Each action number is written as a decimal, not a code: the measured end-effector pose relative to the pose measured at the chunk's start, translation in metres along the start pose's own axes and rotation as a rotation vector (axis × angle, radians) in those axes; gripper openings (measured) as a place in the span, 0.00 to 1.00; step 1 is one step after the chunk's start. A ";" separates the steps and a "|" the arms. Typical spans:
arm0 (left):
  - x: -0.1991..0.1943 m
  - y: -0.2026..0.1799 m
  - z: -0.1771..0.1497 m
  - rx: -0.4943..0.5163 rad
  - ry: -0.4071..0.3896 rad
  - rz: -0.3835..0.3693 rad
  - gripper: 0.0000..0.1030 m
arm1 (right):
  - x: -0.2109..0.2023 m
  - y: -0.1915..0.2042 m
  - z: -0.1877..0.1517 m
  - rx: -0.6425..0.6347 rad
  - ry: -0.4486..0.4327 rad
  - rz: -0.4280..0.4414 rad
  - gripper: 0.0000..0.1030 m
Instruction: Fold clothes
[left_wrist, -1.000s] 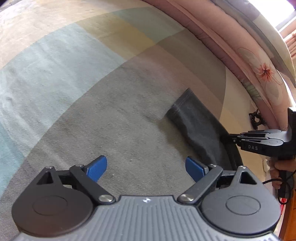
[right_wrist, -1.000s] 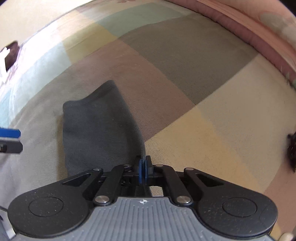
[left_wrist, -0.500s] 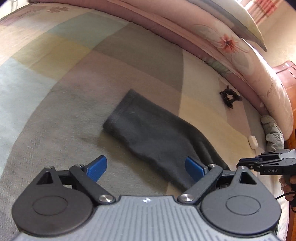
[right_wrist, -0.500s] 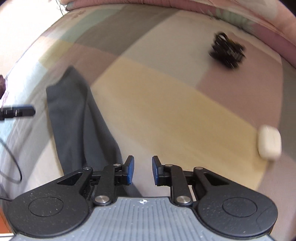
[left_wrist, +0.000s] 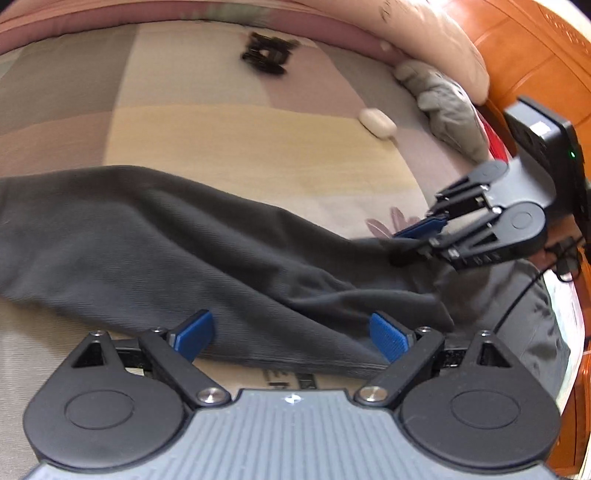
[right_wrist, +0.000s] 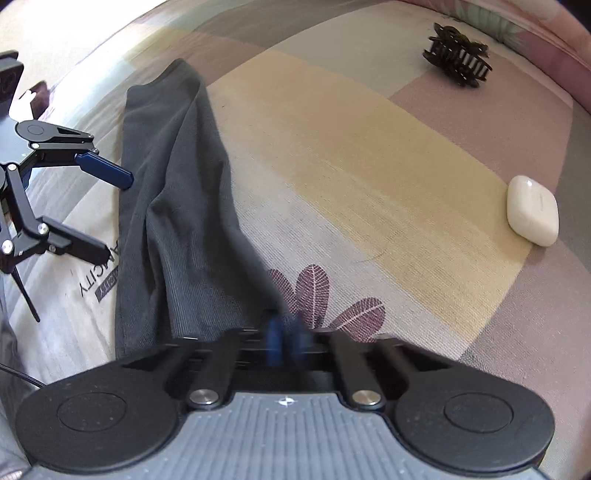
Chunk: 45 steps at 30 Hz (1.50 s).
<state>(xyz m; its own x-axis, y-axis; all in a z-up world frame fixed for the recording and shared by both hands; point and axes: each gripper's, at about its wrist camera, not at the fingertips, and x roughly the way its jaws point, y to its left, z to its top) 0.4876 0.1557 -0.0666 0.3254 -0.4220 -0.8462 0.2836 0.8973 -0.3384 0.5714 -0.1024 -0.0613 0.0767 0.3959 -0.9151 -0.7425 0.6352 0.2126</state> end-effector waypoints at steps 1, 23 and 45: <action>0.001 -0.006 0.000 0.005 0.001 -0.001 0.89 | -0.003 -0.002 0.000 0.015 -0.017 -0.011 0.03; -0.024 -0.009 -0.023 -0.051 -0.029 0.190 0.89 | -0.022 0.049 -0.009 0.020 -0.208 -0.057 0.13; 0.018 0.005 -0.016 0.173 -0.038 0.367 0.94 | 0.009 0.092 -0.081 0.524 -0.148 -0.124 0.19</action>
<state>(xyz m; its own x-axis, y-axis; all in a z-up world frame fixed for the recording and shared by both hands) 0.4805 0.1551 -0.0903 0.4652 -0.0855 -0.8810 0.2894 0.9553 0.0601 0.4492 -0.0941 -0.0779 0.2635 0.3618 -0.8942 -0.2944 0.9129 0.2826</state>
